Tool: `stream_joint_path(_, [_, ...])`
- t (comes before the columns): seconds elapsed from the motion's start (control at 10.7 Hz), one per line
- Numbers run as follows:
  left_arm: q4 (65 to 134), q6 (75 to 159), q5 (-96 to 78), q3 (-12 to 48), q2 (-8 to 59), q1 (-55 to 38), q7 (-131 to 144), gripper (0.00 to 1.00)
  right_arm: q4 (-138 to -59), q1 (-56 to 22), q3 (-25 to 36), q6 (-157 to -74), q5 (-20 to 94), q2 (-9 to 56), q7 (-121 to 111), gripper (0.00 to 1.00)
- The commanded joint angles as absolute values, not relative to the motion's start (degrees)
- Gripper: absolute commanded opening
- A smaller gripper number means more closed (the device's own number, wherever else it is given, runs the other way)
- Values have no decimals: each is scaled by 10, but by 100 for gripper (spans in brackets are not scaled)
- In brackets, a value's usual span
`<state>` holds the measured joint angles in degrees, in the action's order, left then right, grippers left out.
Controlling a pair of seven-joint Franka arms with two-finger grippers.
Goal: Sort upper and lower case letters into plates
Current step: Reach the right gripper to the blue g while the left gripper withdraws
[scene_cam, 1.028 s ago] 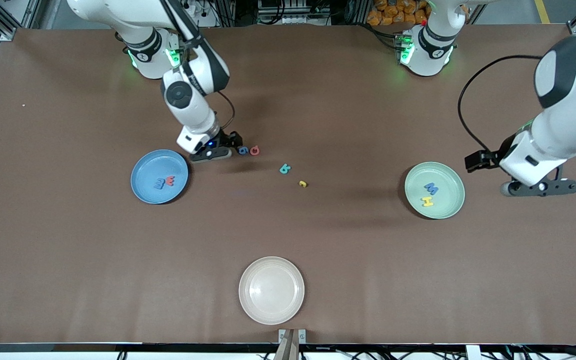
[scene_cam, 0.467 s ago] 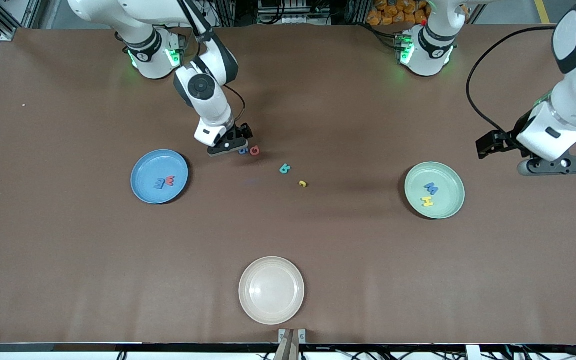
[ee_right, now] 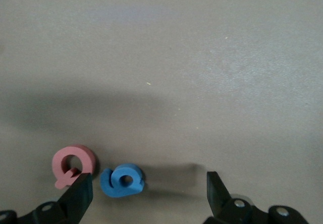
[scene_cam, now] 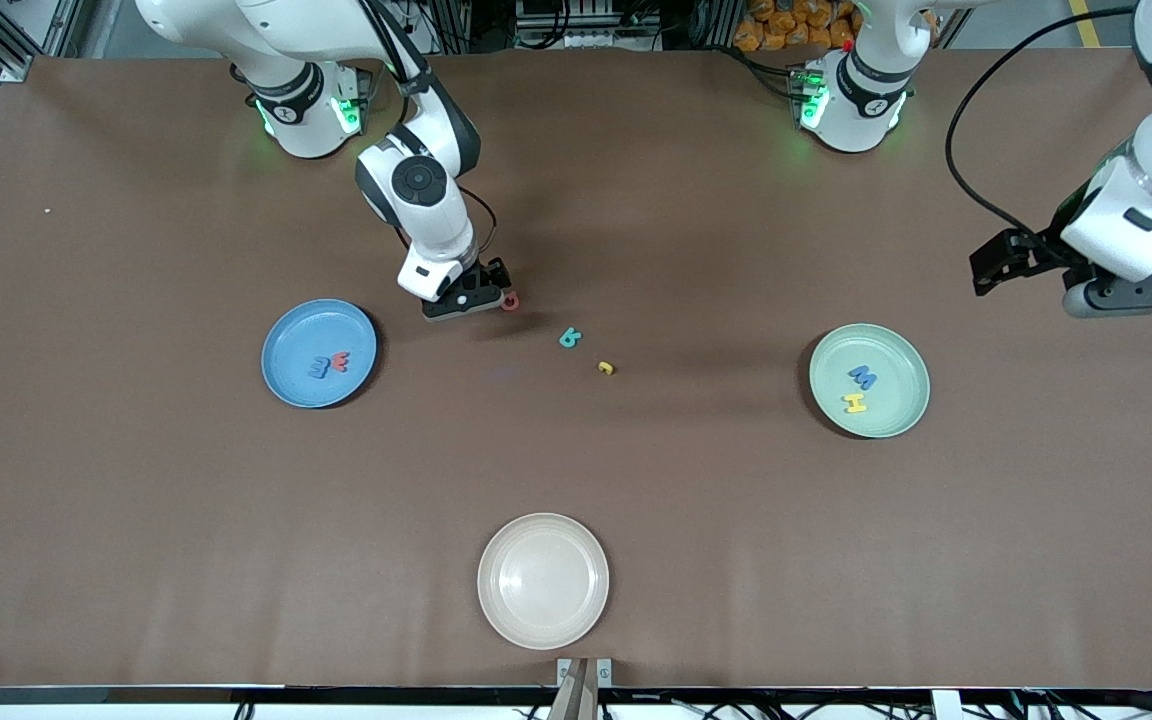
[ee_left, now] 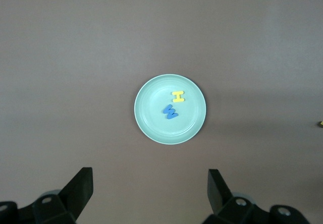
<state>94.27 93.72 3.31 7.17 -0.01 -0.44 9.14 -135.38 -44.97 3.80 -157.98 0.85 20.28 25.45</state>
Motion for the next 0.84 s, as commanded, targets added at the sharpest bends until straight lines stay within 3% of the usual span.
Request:
stream_joint_path(0.0, [945, 920, 45, 67, -19, -6, 85, 100, -1343, -462, 47, -1577, -13, 214, 278, 100])
stream_joint_path(0.75, [907, 868, 36, 69, -28, -1, 84, 100, -1343, -463, 52, -1577, -43, 221, 280, 100])
